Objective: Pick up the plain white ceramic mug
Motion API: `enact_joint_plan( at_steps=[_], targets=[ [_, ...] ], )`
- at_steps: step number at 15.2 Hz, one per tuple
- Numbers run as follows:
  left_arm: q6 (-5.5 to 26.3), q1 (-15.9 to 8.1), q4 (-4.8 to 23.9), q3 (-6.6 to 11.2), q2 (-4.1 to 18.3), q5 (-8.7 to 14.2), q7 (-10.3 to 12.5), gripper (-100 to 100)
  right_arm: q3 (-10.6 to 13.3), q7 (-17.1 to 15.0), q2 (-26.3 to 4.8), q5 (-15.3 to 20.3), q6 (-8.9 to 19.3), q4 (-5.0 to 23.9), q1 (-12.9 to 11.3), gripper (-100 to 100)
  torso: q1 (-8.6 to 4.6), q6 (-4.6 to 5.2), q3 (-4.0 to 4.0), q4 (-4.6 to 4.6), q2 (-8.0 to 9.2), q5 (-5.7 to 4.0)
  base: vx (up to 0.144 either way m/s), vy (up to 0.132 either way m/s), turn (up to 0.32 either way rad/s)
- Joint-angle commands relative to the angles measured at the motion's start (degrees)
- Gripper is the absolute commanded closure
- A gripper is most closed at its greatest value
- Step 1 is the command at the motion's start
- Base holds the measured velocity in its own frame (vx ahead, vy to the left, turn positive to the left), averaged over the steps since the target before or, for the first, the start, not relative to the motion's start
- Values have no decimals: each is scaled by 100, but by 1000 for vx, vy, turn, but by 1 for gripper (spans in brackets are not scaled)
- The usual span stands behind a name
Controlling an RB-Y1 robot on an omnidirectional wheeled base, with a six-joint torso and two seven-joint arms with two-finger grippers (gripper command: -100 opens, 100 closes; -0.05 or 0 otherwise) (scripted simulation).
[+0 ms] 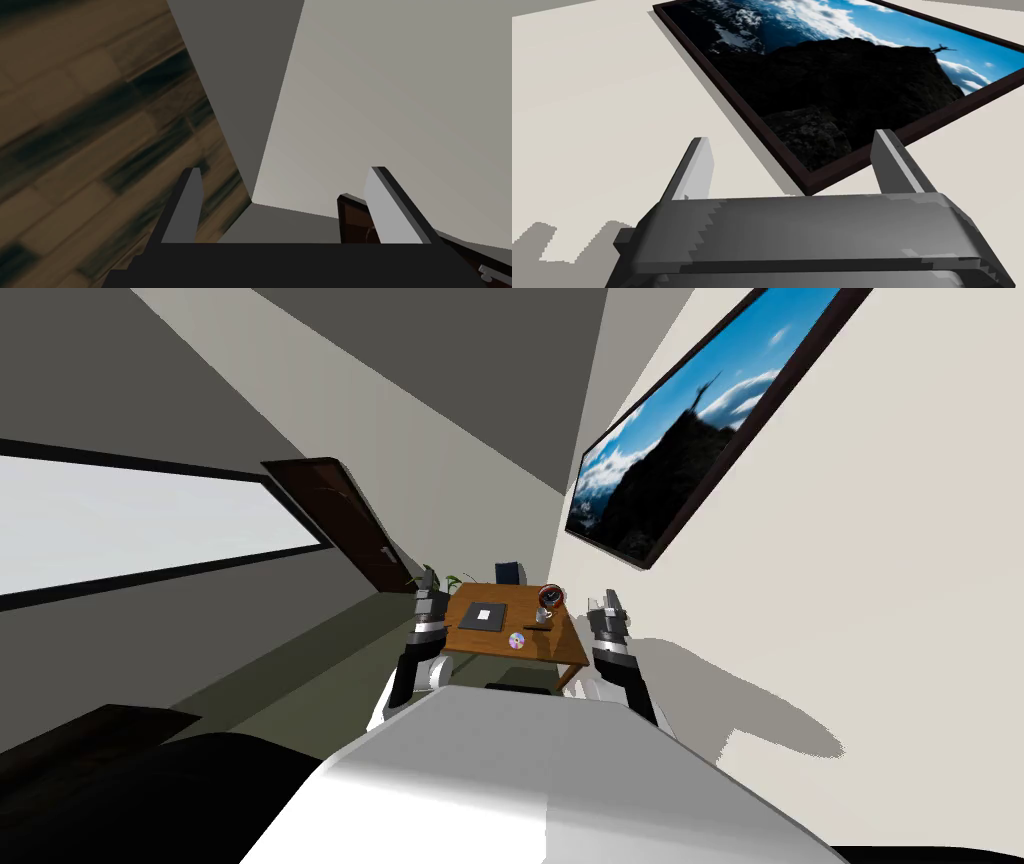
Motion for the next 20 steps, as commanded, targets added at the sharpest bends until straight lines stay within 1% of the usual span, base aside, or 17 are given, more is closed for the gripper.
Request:
enact_joint_plan(
  at_steps=[1, 4, 5, 7, 8, 10, 11, 12, 13, 14, 15, 16, 17, 18, 19, 20],
  targets=[
    [0, 0, 0, 0, 0, 0, 0, 0, 110, 3, -210, 61, -60, 155, 19, -100, 0, 0, 0, 0, 0, 0, -27, 4, 85],
    [0, -2, 0, -1, 0, 0, 0, 0, 356, 6, -623, 196, -185, 525, 58, -100, 1, -3, 13, 4, 23, 0, -74, 12, 206],
    [0, -2, 0, -1, 0, 0, 0, 0, 356, 6, -623, 196, -185, 537, 58, -100, 4, -4, 17, 6, 30, 0, -80, 13, 135],
    [0, -2, 0, -1, 0, 0, 0, 0, 563, 7, -958, 314, -286, 869, 79, -100, 3, -2, 18, 6, 32, 0, -68, 13, 194],
    [0, -2, 0, -1, 0, 0, 0, 0, 563, 7, -982, 314, -286, 902, 79, -100, 4, -4, 18, 6, 32, 0, -52, 15, 170],
    [0, -1, 0, -1, 0, 0, 0, 0, 790, 6, -1320, 446, -390, 1289, 91, -100, 4, -3, 13, 5, 23, 0, -46, 27, 214],
    [0, -2, 0, -1, 0, 0, 0, 0, 790, 6, -1407, 446, -390, 1345, 91, -100, 8, -5, 12, 4, 22, 1, -36, 28, 241],
    [0, -1, 0, -1, 0, 0, 0, 0, 909, 4, -1554, 515, -441, 1582, 92, -100, 7, -3, 11, 4, 20, 2, -26, 30, 291],
    [0, -2, 0, -1, 0, 0, 0, 0, 909, 4, -1642, 515, -441, 1592, 92, -100, 8, -4, 10, 3, 17, 2, -18, 24, 193],
    [0, -1, 0, 0, 0, 0, 0, 0, 1028, 1, -1798, 586, -491, 1756, 90, -100, 6, -2, 8, 3, 14, 2, -15, 29, 215],
    [0, -1, 0, -1, 0, 0, 0, 0, 1028, 1, -1893, 586, -491, 1855, 90, -100, 6, -3, 6, 2, 11, 1, -14, 28, 191],
    [0, -1, 0, 0, 0, 0, 0, 0, 1028, 1, -1893, 586, -491, 1855, 90, -100, 6, -2, 6, 2, 10, 2, -10, 17, 52],
    [0, 0, 0, 0, 0, 0, 0, 0, 1148, -3, -2117, 659, -541, 2021, 84, -100, 4, 0, 5, 2, 8, 1, -10, 30, 186],
    [0, -1, 0, -1, 0, 0, 0, 0, 1148, -3, -2158, 659, -541, 2131, 84, -100, 5, -4, 4, 1, 7, 1, -9, 31, 206],
    [0, -1, 0, 0, 0, 0, 0, 0, 1148, -3, -2158, 659, -541, 2131, 84, -100, 6, -2, 4, 1, 7, 2, -7, 18, 67],
    [0, 0, 0, 0, 0, 0, 0, 0, 1267, -9, -2412, 733, -591, 2310, 75, -100, 3, 0, 3, 1, 6, 1, -9, 28, 236]
  ],
)
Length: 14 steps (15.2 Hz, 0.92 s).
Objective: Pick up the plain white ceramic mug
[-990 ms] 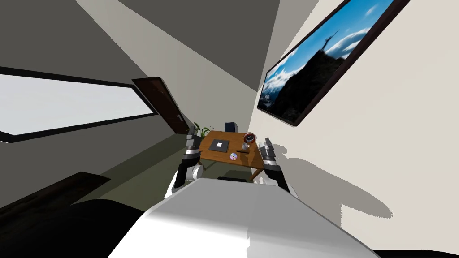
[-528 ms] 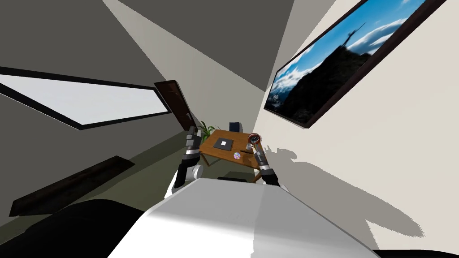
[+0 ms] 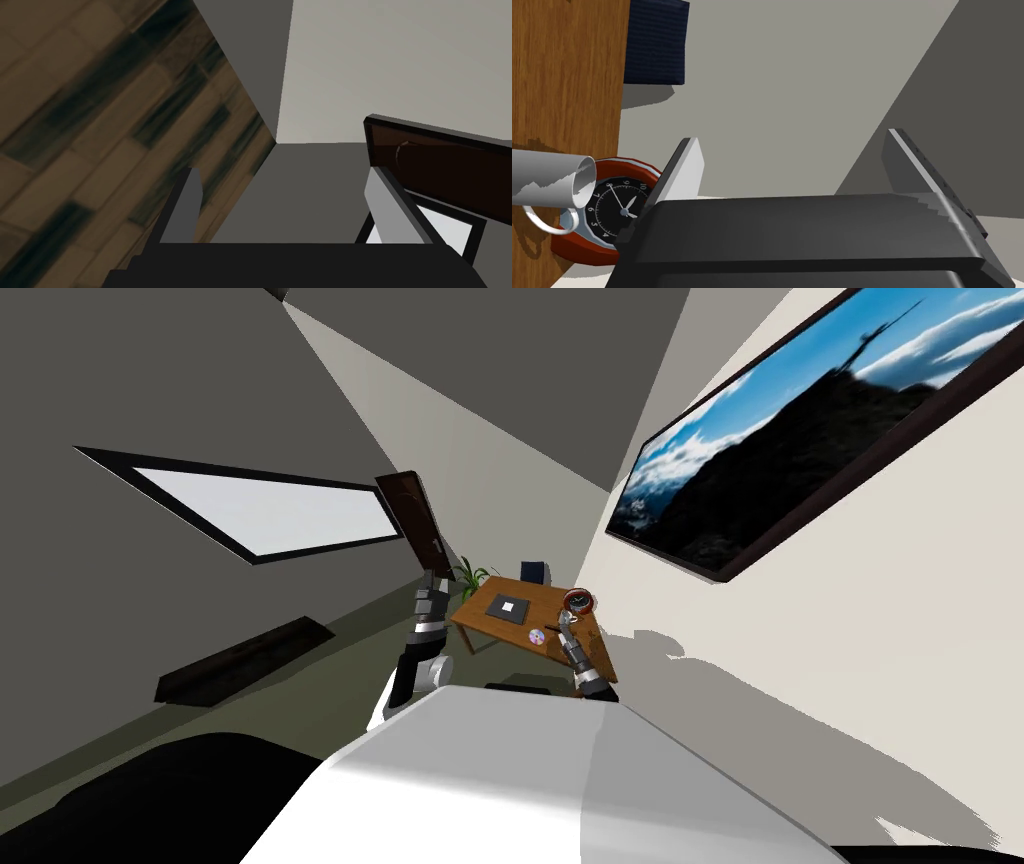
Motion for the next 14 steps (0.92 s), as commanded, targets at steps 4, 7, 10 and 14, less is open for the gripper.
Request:
enact_joint_plan(
  at_steps=[4, 7, 10, 14],
  targets=[
    [0, 0, 0, 0, 0, 0, 0, 0, 188, -31, -537, 113, -80, 527, -16, -100, 0, 2, 0, 0, 1, 1, -9, 30, 181],
    [0, 0, 0, 0, 0, 0, 0, 0, 307, -41, -836, 187, -129, 837, -34, -100, 5, 1, 1, 0, 1, 2, -6, 40, 216],
    [0, 0, 0, 0, 0, 0, 0, 0, 545, -66, -1280, 333, -225, 1313, -82, -100, 3, 2, -2, -1, -4, 2, 6, 42, 259],
    [0, 0, 0, 0, 0, 0, 0, 0, 664, -82, -1756, 404, -272, 1739, -111, -100, 5, 1, -2, -1, -4, 2, 5, 42, 221]
  ],
)
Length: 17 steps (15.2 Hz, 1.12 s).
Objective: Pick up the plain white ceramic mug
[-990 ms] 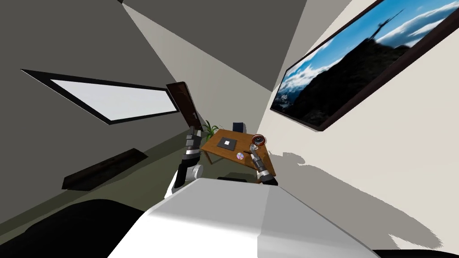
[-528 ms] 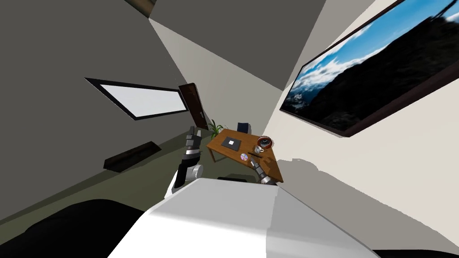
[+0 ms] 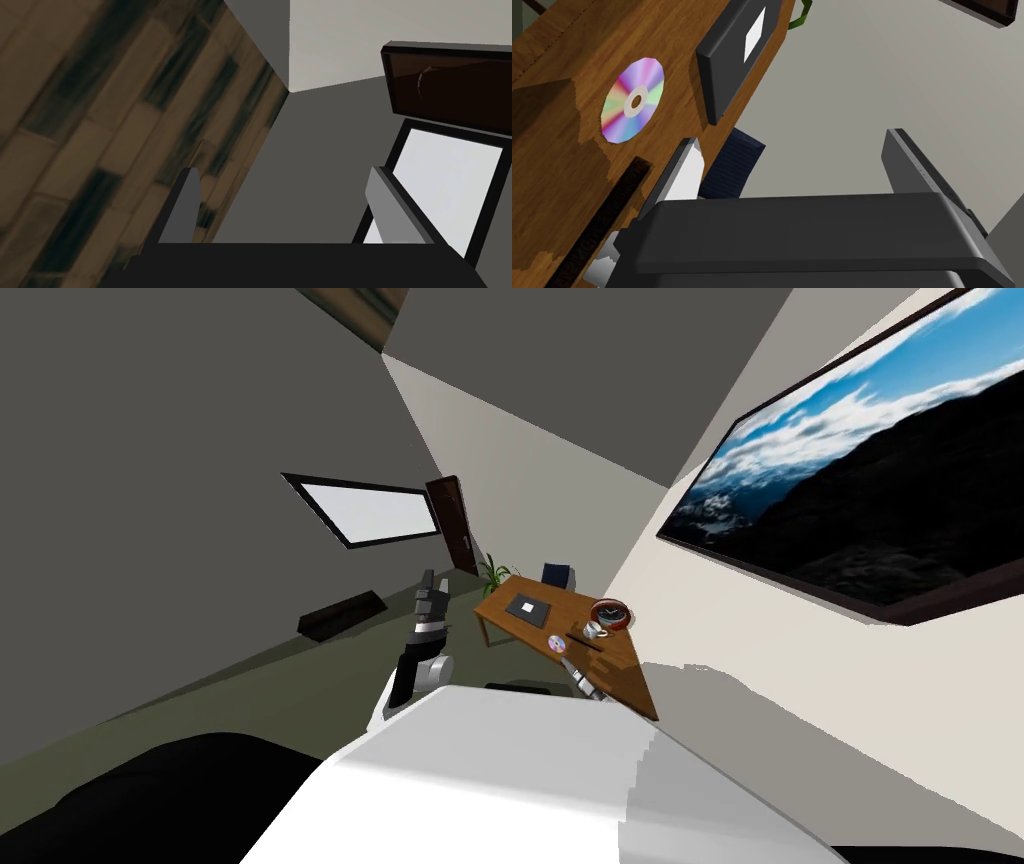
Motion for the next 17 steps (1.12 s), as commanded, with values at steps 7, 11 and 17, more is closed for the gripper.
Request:
enact_joint_plan(
  at_steps=[7, 11, 17],
  targets=[
    [0, 0, 0, 0, 0, 0, 0, 0, 276, -40, -749, 159, -159, 955, -88, -100, -5, -1, -1, 0, -1, -1, 8, 28, 176],
    [0, 1, 0, 1, 0, 0, 0, 0, 515, -90, -1273, 288, -254, 1619, -164, -100, -5, 3, -3, -1, -5, -1, 21, 32, 244],
    [0, 0, 0, 0, 0, 0, 0, 0, 755, -149, -1890, 408, -351, 2321, -251, -100, -8, -2, -5, -1, -10, -1, 27, 22, 258]
  ],
)
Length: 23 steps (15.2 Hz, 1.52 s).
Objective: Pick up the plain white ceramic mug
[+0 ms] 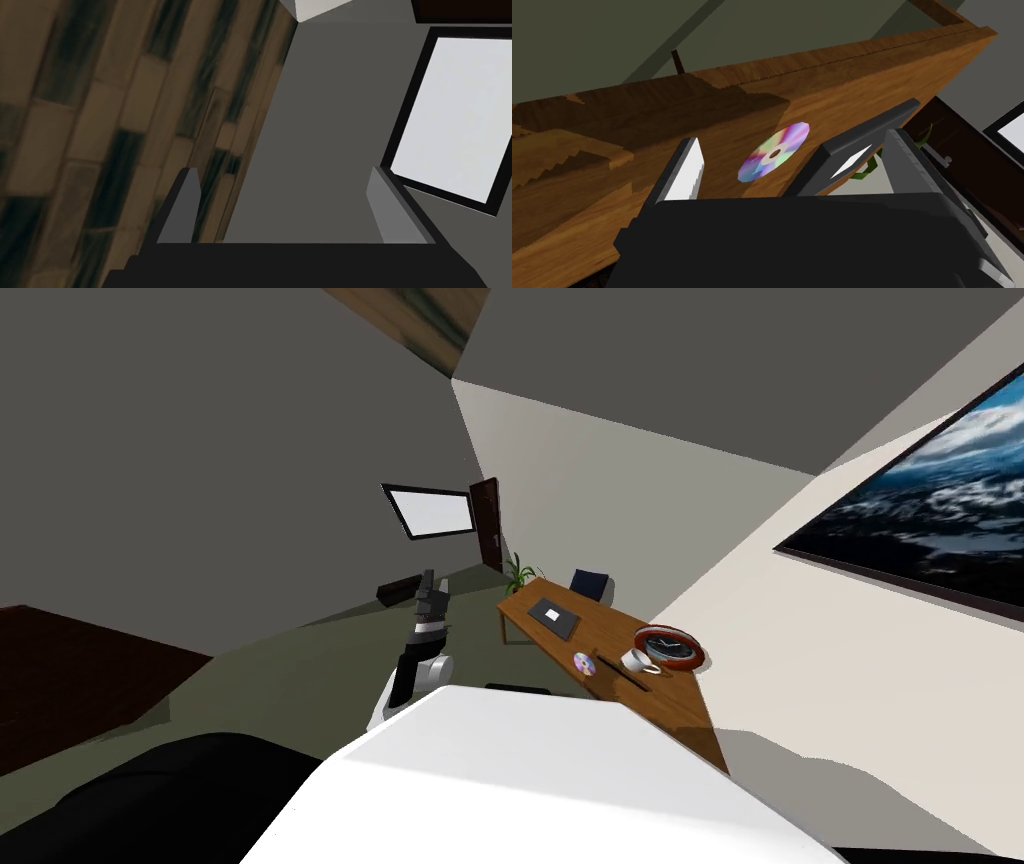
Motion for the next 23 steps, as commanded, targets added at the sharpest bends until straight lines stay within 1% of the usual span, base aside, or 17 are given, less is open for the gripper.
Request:
enact_joint_plan(
  at_steps=[1, 3, 4, 6, 7, 9, 10, 11, 12, 15, 16, 17, 18, 19, 20, 21, 23],
  targets=[
    [0, 0, 0, 0, 0, 0, 0, 0, 136, -25, -286, 70, -23, 286, 21, -100, 0, 0, 0, 0, 0, 0, 37, 21, 401],
    [0, 0, 0, 0, 0, 0, 0, 0, 258, -59, -552, 123, -74, 565, -29, -100, -2, 1, -1, -1, -2, 1, 36, 13, 342],
    [0, -1, 0, 0, 0, 0, 0, 0, 258, -59, -636, 123, -74, 626, -29, -100, -2, -4, -2, 0, -4, 1, 35, 8, 297],
    [0, 1, 0, 1, 0, 0, 0, 0, 258, -59, -636, 123, -74, 723, -29, -100, -3, 6, 0, 0, 0, -1, 20, -1, 1],
    [0, 1, 0, 1, 0, 0, 0, 0, 380, -95, -869, 175, -126, 887, -81, -100, -4, 9, 2, 0, 5, -2, 16, 14, 244],
    [0, 0, 0, 0, 0, 0, 0, 0, 380, -95, -869, 175, -126, 1042, -81, -100, -2, 0, 2, 1, 4, 0, 18, 1, 207],
    [0, 1, 0, 1, 0, 0, 0, 0, 504, -131, -1085, 224, -180, 1207, -132, -100, -4, 5, 3, 1, 6, -2, 20, 4, 240],
    [0, 0, 0, 0, 0, 0, 0, 0, 504, -131, -1085, 224, -180, 1343, -132, -100, -3, 0, 3, 1, 5, 0, 22, 0, 269],
    [0, 0, 0, 0, 0, 0, 0, 0, 628, -169, -1275, 272, -236, 1517, -184, -100, -4, 1, 2, 1, 4, -1, 24, 0, 380],
    [0, 1, 0, 1, 0, 0, 0, 0, 628, -169, -1284, 272, -236, 1648, -184, -100, -6, 7, 2, 1, 4, -1, 17, -9, 99],
    [0, 1, 0, 1, 0, 0, 0, 0, 753, -207, -1465, 318, -294, 1865, -236, -100, -5, 9, 4, 2, 8, -3, 7, 5, 202],
    [0, 0, 0, 0, 0, 0, 0, 0, 753, -207, -1465, 318, -294, 1930, -236, -100, -3, 0, 5, 2, 8, 0, 8, -1, 283],
    [0, 0, 0, 0, 0, 0, 0, 0, 880, -245, -1627, 363, -354, 2080, -289, -100, -3, 0, 5, 2, 8, 0, 8, -6, 392],
    [0, -1, 0, 0, 0, 0, 0, 0, 880, -245, -1627, 363, -354, 2196, -289, -100, -4, -5, 4, 2, 7, 1, 10, -16, 297],
    [0, 0, 0, 1, 1, 0, 0, 0, 880, -245, -1627, 363, -354, 2196, -289, -100, -6, 0, 4, 2, 6, 0, 11, -20, 49],
    [0, 1, 0, 1, 1, 0, 0, 0, 1007, -283, -1768, 406, -415, 2392, -340, -100, -8, 8, 5, 2, 8, -3, 9, -10, 169],
    [0, 0, 0, 1, 1, 0, 0, 0, 1007, -283, -1768, 406, -415, 2444, -340, -100, -6, 1, 5, 2, 9, -1, 3, -11, 168]
  ],
)
